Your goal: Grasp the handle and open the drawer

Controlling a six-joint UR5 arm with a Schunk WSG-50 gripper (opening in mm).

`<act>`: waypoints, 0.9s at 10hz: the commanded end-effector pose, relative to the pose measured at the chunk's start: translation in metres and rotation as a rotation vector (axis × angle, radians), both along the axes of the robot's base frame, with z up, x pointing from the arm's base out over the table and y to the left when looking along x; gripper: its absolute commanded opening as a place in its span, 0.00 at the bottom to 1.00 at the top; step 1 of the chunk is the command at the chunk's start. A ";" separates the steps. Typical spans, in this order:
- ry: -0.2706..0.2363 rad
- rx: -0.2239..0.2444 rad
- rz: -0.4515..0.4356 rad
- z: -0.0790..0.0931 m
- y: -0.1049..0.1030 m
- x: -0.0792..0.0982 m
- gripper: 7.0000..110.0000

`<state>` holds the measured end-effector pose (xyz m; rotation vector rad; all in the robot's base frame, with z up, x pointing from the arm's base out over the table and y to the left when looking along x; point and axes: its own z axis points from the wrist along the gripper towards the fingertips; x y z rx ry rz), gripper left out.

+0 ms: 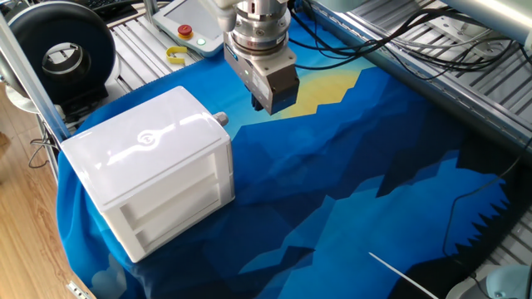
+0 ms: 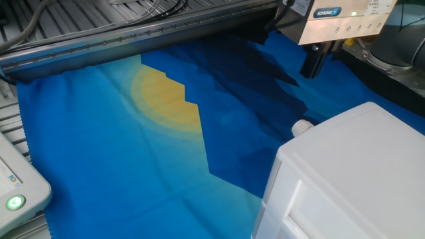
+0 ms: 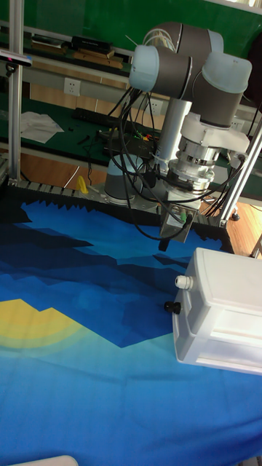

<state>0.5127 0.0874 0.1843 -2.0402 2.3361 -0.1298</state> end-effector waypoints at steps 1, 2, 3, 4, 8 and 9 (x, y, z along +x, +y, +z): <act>-0.001 0.006 -0.008 0.001 0.001 0.000 0.00; 0.001 -0.013 -0.014 0.001 -0.004 0.000 0.00; 0.004 -0.044 -0.024 0.002 -0.012 -0.001 0.00; 0.018 -0.053 -0.029 0.002 -0.014 -0.005 0.00; 0.077 0.019 -0.023 0.000 0.004 -0.019 0.00; 0.070 0.005 -0.020 0.000 0.000 -0.017 0.00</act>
